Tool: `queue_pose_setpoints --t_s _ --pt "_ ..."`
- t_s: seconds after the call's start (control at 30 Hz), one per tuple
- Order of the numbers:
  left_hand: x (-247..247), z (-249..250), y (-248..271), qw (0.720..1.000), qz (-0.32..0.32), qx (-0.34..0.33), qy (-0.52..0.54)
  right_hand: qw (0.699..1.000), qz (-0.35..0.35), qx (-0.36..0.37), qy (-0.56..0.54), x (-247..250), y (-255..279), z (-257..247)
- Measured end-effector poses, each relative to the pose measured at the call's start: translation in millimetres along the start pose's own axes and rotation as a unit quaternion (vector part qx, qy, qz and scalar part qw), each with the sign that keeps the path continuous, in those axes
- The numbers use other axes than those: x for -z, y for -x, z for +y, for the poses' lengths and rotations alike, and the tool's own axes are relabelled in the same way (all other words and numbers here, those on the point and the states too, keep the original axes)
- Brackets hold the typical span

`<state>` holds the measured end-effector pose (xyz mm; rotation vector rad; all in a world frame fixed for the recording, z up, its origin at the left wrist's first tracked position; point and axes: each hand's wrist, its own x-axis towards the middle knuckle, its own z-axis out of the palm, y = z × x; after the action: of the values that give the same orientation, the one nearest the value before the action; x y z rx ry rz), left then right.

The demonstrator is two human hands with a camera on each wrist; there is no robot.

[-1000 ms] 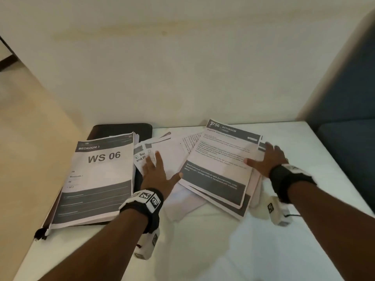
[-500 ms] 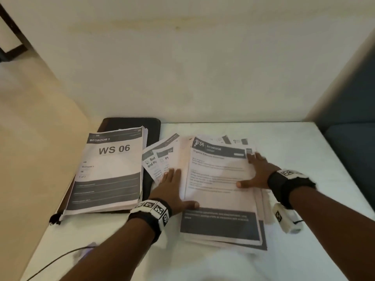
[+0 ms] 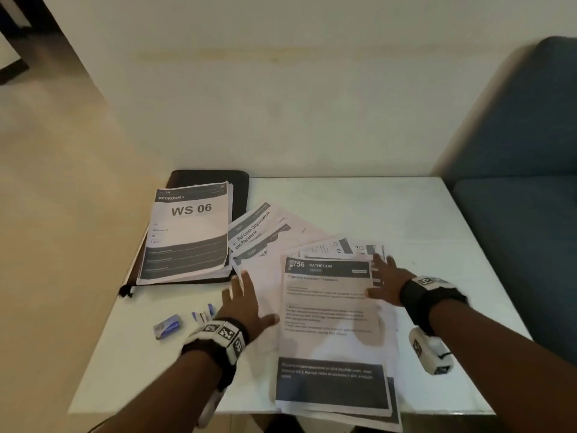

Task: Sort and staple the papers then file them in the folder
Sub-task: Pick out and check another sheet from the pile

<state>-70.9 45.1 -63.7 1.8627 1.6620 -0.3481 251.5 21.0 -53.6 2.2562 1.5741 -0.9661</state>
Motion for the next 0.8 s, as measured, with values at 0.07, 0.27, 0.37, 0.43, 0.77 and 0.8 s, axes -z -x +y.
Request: queue_pose_setpoints --t_s 0.07,0.27,0.37,0.43,0.77,0.8 --pt "18 5 16 0.999 0.004 -0.029 -0.02 1.0 0.029 0.011 -0.006 9 22 -9" --pt "37 28 91 0.985 -0.007 -0.174 -0.013 0.996 0.047 0.04 -0.062 -2 102 -38" --pt "30 35 111 0.968 0.065 -0.205 0.128 0.981 0.08 0.053 -0.169 -19 135 -44" --pt "18 40 106 0.962 0.105 -0.158 0.195 0.966 0.103 0.048 -0.231 -35 141 -46" --pt "-63 30 52 0.991 0.019 0.024 0.133 0.997 -0.028 0.047 0.062 -134 105 -40" --pt "-65 30 51 0.99 0.025 0.022 0.138 0.996 -0.027 0.045 0.072 -137 103 -40"
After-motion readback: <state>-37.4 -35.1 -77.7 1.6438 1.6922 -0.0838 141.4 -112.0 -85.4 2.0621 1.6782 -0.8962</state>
